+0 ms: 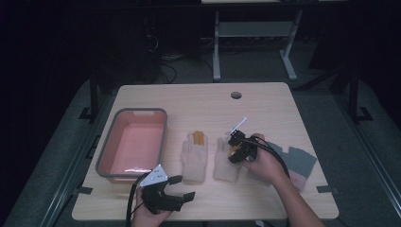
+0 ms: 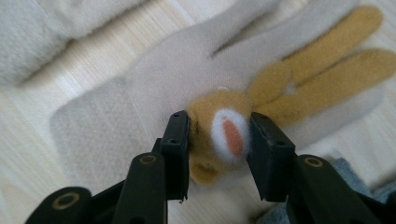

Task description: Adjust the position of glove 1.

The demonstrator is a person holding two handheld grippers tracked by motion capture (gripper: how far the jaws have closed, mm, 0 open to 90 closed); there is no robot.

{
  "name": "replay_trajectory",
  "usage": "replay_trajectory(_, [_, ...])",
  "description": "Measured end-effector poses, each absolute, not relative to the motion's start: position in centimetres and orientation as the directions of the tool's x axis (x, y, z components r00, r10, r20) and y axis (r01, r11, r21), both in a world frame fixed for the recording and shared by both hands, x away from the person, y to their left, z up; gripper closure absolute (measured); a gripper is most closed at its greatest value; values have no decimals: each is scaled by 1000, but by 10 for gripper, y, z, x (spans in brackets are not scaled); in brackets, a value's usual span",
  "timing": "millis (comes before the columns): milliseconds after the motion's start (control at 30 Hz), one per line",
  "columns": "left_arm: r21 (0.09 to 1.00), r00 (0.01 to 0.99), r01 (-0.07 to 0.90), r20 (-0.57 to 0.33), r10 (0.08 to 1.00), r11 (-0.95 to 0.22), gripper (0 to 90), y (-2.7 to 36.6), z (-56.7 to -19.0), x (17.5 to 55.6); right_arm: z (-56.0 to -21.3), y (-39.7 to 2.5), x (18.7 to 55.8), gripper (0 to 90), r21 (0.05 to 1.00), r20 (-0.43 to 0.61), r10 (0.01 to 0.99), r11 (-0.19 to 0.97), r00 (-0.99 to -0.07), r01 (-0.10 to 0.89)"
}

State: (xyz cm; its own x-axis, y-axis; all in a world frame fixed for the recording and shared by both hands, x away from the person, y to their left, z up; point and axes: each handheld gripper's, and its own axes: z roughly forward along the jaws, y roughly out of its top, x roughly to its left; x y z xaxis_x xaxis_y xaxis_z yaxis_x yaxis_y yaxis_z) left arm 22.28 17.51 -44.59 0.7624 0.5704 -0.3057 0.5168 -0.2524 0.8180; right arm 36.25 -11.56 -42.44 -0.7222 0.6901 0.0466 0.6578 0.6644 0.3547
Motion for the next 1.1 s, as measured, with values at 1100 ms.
replay_trajectory(1100, [827,757,517,-319,571,-223,199,178,-442,217,-345,-93,353,633,481,17,628,677,-778,557])
